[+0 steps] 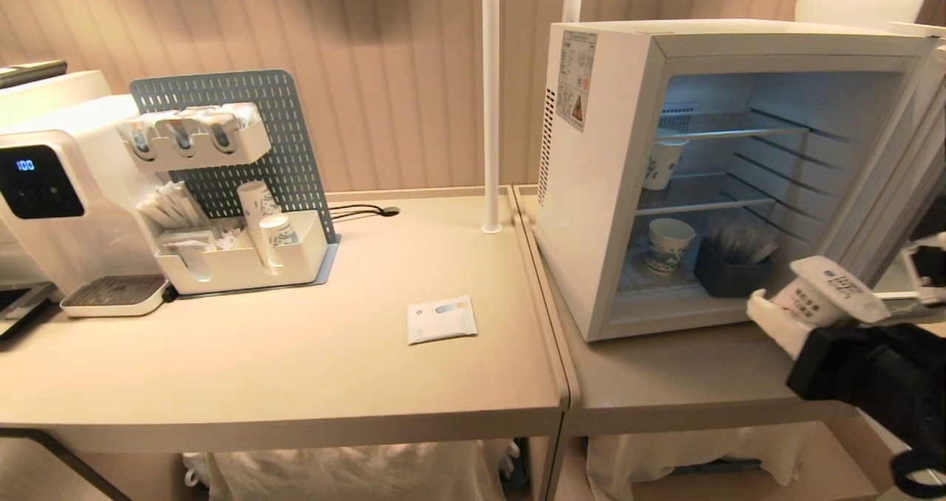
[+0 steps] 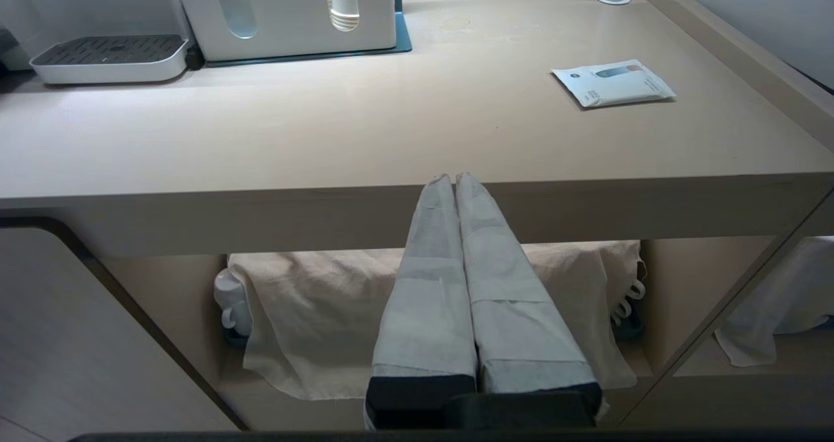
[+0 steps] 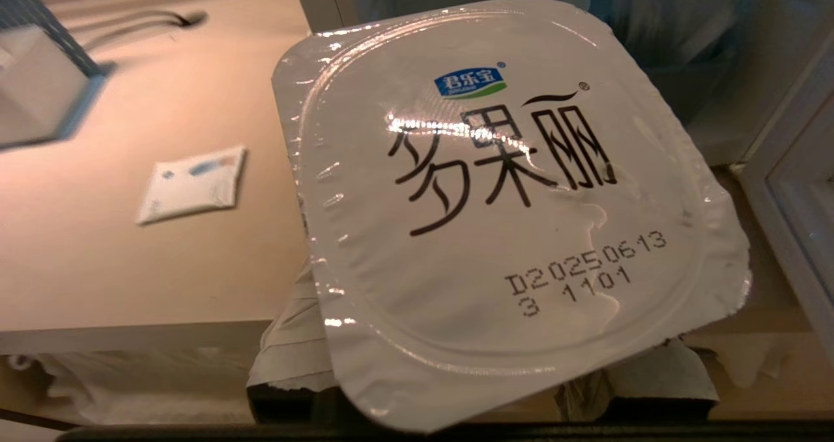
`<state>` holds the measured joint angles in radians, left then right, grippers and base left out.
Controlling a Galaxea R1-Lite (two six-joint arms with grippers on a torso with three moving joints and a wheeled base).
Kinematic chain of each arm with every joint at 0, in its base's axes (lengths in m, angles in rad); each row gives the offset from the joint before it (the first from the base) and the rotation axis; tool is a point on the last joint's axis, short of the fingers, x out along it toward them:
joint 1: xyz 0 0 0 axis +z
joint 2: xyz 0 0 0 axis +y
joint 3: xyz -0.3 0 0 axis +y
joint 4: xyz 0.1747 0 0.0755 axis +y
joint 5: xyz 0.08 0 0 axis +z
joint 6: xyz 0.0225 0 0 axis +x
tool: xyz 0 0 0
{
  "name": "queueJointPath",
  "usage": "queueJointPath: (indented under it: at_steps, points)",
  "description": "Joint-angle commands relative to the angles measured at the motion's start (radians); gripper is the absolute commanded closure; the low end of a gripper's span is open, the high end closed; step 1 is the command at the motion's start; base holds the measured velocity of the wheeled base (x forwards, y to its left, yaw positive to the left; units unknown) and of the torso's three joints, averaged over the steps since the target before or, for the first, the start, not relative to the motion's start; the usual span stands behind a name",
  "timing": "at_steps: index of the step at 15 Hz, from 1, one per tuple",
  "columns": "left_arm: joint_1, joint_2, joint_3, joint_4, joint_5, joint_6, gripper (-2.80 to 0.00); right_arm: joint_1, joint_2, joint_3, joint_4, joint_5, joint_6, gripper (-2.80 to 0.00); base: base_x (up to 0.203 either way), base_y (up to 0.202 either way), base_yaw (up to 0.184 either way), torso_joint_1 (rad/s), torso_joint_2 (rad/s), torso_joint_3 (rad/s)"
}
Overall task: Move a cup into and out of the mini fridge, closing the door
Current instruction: Place the yoghurt on the freezer
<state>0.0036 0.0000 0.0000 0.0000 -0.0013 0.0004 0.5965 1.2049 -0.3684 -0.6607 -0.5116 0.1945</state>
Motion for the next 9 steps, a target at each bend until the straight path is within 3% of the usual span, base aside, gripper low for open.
queueJointPath:
  at_steps: [1, 4, 9]
  points:
    - [0.000, 0.002, 0.000, 0.000, 0.001, 0.000, 0.00, 0.043, -0.269, -0.055, 0.192, -0.024, 0.003, 0.00, 0.000, 0.000, 0.000, 0.000, 0.00, 0.000]
    - [-0.001, 0.002, 0.000, 0.000, 0.000, 0.000, 0.00, 0.063, -0.446, -0.293, 0.579, -0.066, 0.008, 0.00, 0.000, 0.000, 0.000, 0.000, 0.00, 0.000]
    - [0.001, 0.002, 0.000, 0.000, 0.000, 0.000, 0.00, 0.050, -0.364, -0.735, 0.873, -0.120, 0.008, 0.00, 0.000, 0.000, 0.000, 0.000, 0.00, 0.000]
